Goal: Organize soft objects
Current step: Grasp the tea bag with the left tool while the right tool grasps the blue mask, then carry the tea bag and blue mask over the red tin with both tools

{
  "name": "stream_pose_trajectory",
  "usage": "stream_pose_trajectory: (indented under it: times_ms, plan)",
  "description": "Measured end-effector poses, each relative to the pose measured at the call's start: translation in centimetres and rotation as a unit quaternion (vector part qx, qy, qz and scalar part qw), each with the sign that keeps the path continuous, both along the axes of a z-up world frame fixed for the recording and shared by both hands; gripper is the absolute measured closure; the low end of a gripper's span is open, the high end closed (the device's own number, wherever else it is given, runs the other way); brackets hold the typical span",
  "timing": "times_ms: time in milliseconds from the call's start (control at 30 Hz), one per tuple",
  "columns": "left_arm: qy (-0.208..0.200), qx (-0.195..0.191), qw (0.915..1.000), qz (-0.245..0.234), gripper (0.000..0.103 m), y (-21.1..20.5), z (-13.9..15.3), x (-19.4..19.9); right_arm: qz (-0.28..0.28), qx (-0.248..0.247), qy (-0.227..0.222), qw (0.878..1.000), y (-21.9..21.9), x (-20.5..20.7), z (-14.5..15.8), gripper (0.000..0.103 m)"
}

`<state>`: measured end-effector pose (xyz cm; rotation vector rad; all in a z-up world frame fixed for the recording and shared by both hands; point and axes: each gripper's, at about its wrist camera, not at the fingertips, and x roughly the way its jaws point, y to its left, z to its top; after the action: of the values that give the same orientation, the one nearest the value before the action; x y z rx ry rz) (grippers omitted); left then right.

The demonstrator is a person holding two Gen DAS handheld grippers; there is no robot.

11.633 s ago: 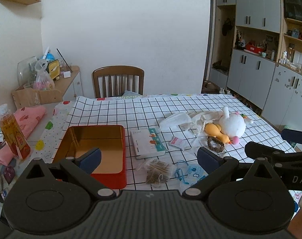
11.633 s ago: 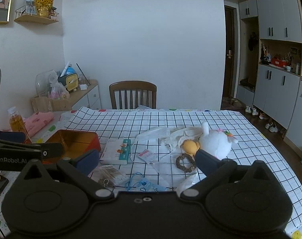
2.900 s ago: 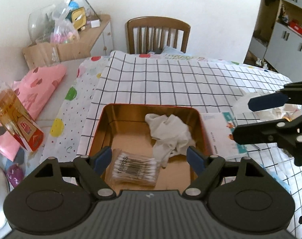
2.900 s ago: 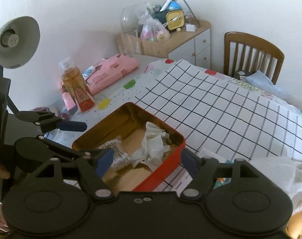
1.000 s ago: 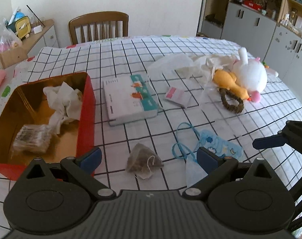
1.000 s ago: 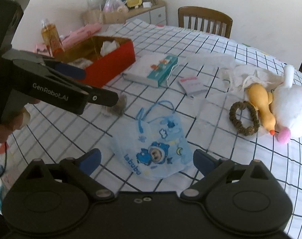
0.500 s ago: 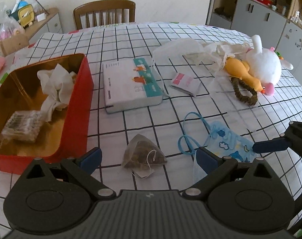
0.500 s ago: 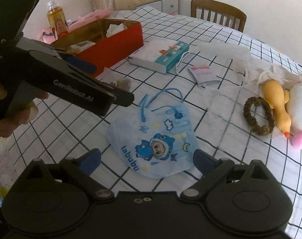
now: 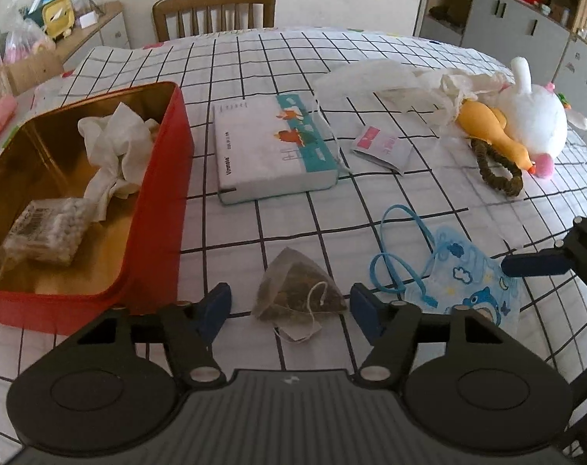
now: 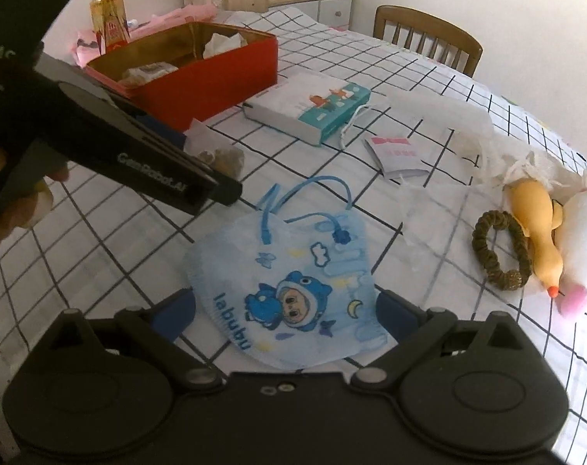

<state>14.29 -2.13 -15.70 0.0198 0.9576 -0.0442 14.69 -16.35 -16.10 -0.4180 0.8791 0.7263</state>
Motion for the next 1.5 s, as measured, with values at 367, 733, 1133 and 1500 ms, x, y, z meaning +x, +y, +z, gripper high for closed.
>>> stream_pose_trajectory:
  times_ms: [367, 733, 1133, 1500]
  plan:
    - [-0.003, 0.001, 0.9999, -0.010, 0.069, 0.3, 0.2, 0.0, -0.014, 0.006, 0.003, 1.000, 0.3, 0.0, 0.2, 0.021]
    - [-0.011, -0.008, 0.9997, -0.018, 0.084, 0.9, 0.5, -0.4, -0.032, 0.010, -0.008, 0.999, 0.0, -0.3, 1.1, 0.077]
    - [-0.039, -0.025, 0.9988, -0.015, 0.084, 2.4, 3.1, -1.6, -0.063, 0.042, -0.020, 0.997, -0.4, -0.8, 4.5, 0.083]
    - [-0.085, -0.031, 0.9959, -0.001, 0.084, 5.1, 8.5, -3.1, -0.048, 0.087, -0.026, 0.995, 2.1, -0.1, 9.8, 0.083]
